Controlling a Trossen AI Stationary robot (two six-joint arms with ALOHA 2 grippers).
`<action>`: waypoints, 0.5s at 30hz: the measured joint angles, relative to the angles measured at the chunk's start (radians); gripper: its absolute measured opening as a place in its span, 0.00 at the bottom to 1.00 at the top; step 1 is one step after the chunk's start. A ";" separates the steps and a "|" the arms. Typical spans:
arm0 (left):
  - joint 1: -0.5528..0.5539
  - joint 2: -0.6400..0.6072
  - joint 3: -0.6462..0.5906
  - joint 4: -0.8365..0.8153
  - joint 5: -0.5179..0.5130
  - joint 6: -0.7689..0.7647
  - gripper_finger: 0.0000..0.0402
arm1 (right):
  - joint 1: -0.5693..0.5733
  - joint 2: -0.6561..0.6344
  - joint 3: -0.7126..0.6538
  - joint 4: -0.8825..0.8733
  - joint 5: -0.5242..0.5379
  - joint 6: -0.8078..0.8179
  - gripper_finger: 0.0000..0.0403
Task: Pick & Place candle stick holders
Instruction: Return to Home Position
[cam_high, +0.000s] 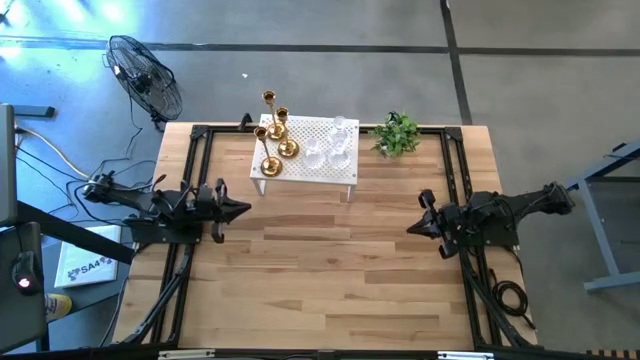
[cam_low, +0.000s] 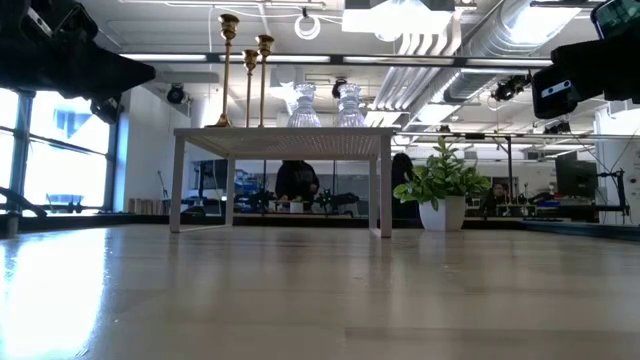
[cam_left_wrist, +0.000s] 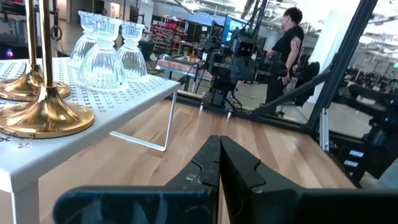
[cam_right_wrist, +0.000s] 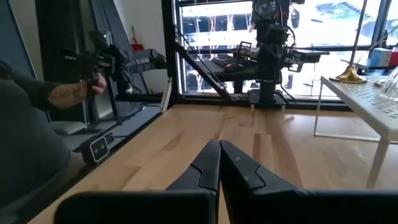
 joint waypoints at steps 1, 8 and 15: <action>0.000 0.004 0.000 -0.001 0.000 0.005 0.00 | 0.000 0.000 0.000 0.000 0.000 -0.003 0.00; 0.000 0.044 0.000 -0.001 0.001 0.055 0.00 | 0.000 0.000 0.000 -0.004 0.020 0.044 0.00; 0.000 0.085 0.000 -0.002 -0.017 0.163 0.00 | 0.000 0.000 0.000 -0.004 0.020 0.004 0.00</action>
